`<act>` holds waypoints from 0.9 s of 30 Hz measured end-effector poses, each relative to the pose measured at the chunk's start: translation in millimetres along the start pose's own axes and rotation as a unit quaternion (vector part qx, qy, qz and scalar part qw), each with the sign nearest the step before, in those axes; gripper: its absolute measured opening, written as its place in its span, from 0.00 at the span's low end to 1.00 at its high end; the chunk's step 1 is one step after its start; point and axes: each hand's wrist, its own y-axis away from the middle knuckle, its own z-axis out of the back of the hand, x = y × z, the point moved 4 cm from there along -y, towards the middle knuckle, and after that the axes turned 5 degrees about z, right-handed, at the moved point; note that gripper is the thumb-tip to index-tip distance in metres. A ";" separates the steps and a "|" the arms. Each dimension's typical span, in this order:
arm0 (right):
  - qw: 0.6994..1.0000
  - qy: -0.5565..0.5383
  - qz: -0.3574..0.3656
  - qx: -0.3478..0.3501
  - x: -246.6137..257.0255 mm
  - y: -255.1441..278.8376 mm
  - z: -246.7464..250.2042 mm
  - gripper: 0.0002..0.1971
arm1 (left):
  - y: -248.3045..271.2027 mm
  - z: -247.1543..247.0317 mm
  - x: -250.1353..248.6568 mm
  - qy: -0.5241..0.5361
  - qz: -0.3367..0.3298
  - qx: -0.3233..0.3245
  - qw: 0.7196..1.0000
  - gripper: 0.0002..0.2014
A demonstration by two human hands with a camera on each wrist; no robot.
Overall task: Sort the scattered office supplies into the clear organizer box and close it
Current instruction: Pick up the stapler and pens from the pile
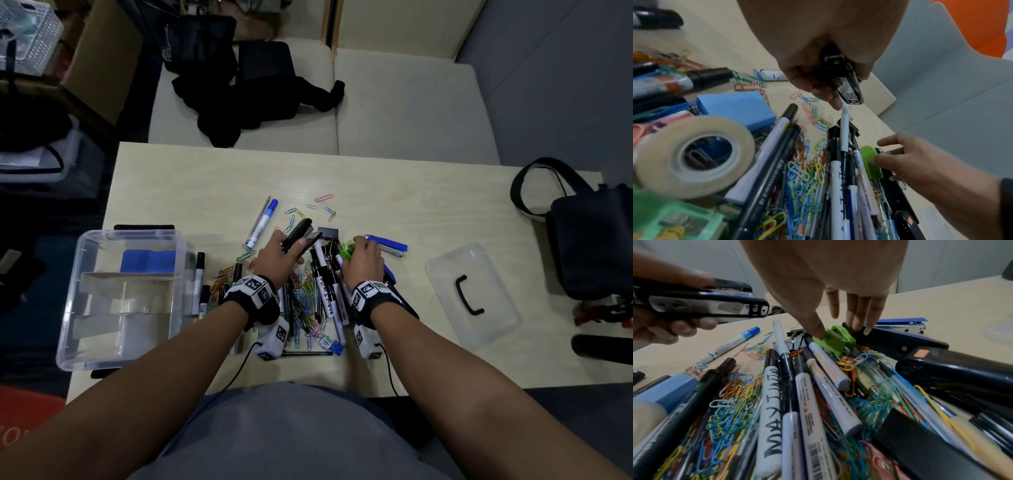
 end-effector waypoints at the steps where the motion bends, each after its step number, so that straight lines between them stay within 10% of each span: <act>1: 1.000 -0.005 0.003 0.004 -0.6 0.1 -1.2 0.22 | 0.5 -2.2 0.4 0.014 -0.003 0.015 1.000 0.16; 20: 0.975 -0.216 0.043 0.018 15.3 19.4 -2.9 0.29 | 0.1 -21.8 -2.7 0.031 -0.001 0.084 0.996 0.09; 27: 0.962 -0.249 0.105 0.040 40.4 26.8 -1.4 0.32 | -3.4 -16.0 9.1 0.056 0.048 0.061 0.995 0.23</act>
